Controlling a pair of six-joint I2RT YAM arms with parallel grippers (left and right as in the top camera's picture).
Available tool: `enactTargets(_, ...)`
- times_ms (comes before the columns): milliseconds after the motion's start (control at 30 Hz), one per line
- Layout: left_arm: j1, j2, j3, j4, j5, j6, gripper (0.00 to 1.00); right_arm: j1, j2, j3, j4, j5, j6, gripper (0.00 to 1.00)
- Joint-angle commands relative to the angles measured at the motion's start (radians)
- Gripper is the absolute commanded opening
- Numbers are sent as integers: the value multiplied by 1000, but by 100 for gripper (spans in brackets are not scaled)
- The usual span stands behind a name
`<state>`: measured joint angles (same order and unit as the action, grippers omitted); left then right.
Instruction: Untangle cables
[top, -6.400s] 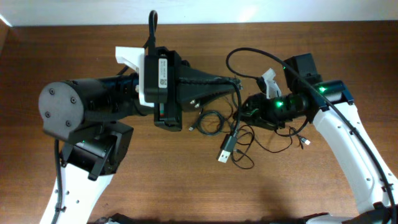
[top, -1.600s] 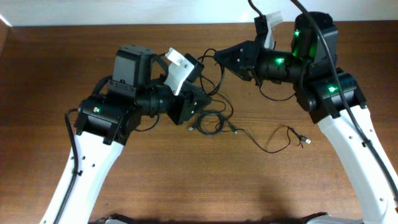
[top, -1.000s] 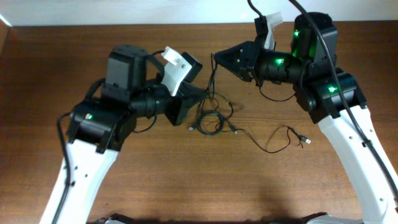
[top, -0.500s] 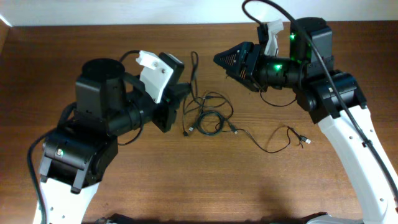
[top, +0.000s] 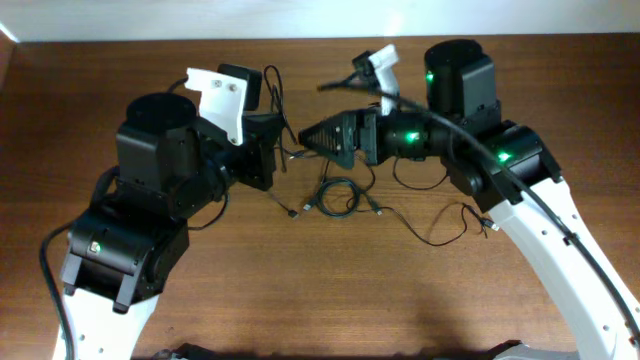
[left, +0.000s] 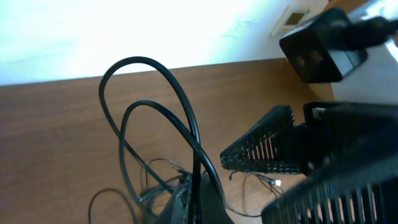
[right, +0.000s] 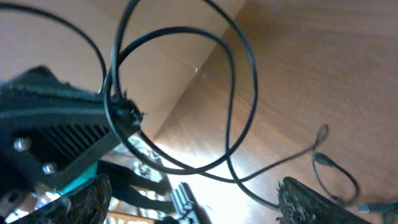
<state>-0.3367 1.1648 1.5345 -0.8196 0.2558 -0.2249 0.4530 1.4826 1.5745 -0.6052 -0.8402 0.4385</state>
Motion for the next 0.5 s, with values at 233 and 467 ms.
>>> enactTargets(233, -1, 37, 19, -12, -3, -128, 0, 39, -17, 14, 4, -16, -200, 64)
enactTargets(467, -1, 47, 19, -12, 32, -158, 0, 59, -17, 14, 4, 97, -227, 58)
